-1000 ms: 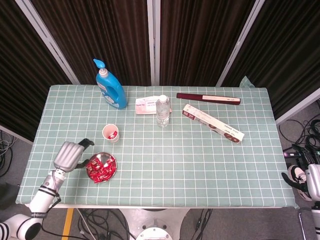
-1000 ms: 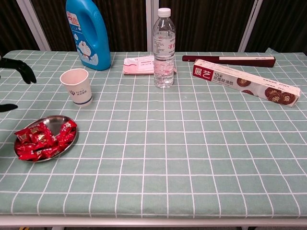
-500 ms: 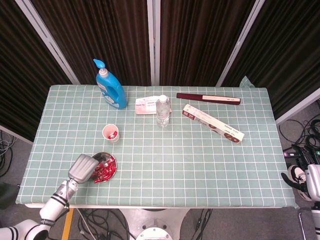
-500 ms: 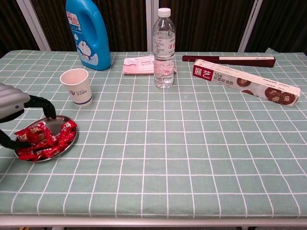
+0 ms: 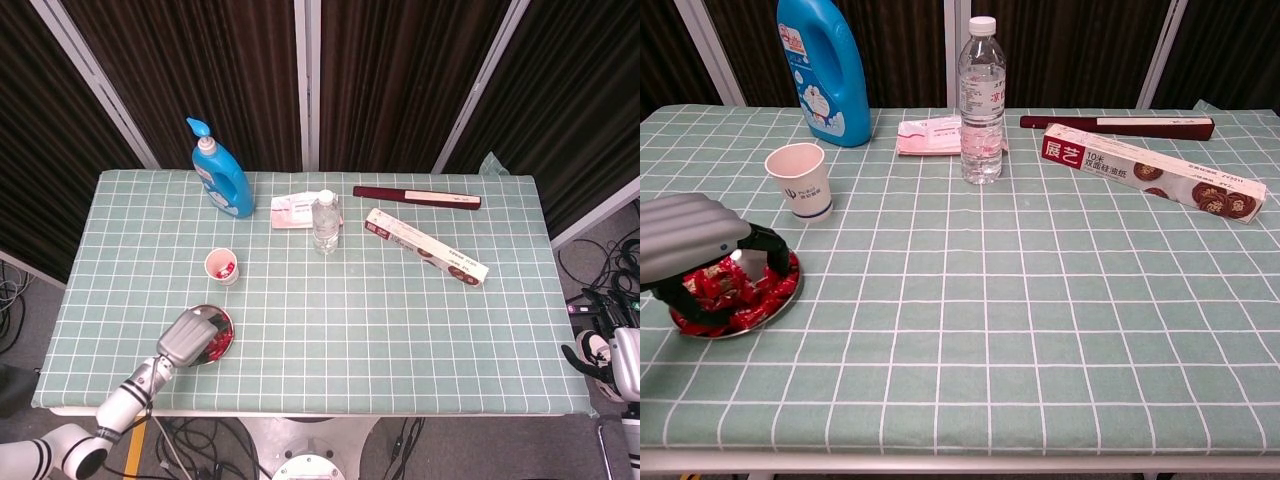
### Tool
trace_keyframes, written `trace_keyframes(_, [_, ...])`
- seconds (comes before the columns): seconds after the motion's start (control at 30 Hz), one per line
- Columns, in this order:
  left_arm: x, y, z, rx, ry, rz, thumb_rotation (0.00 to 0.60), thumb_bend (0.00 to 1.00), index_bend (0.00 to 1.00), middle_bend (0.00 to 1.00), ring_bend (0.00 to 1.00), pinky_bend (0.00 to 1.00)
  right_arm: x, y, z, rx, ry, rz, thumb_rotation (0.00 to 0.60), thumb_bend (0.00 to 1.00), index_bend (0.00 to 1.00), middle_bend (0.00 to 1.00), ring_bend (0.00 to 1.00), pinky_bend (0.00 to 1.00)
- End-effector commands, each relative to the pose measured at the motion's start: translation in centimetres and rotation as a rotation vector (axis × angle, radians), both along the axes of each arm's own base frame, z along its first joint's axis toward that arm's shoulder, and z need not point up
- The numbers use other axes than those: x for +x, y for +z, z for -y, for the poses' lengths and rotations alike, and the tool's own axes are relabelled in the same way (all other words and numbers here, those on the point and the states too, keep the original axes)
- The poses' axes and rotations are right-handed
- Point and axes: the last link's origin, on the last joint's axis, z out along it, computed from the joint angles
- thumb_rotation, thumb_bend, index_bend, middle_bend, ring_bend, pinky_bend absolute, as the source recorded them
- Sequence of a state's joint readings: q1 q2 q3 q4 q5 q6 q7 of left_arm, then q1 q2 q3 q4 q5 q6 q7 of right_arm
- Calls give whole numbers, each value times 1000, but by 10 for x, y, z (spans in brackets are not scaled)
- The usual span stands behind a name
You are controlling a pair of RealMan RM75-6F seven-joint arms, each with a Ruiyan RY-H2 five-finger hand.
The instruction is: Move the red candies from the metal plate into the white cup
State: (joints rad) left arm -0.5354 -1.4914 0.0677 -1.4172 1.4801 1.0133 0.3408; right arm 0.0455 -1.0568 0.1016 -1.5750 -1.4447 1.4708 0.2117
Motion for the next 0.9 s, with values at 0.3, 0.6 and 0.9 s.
trace_keyframes(0.3, [-7,-4,-9,-9,12,17,600,355,552,562,892,1000,0,0,1,0,-3,-1,600,132,137,200,97,427])
trace_keyframes(0.6, [-16,-5,-14,-13,35,43,600,459,625,654,904,1000,1,0,0,0,-1,0,600,132,137,200,97,431])
trace_keyframes(0.9, [-19,3,-17,11,43,92,600,507,684,737,919,1000,2,1,-1,-5,4,0,600,132,137,201,112,438])
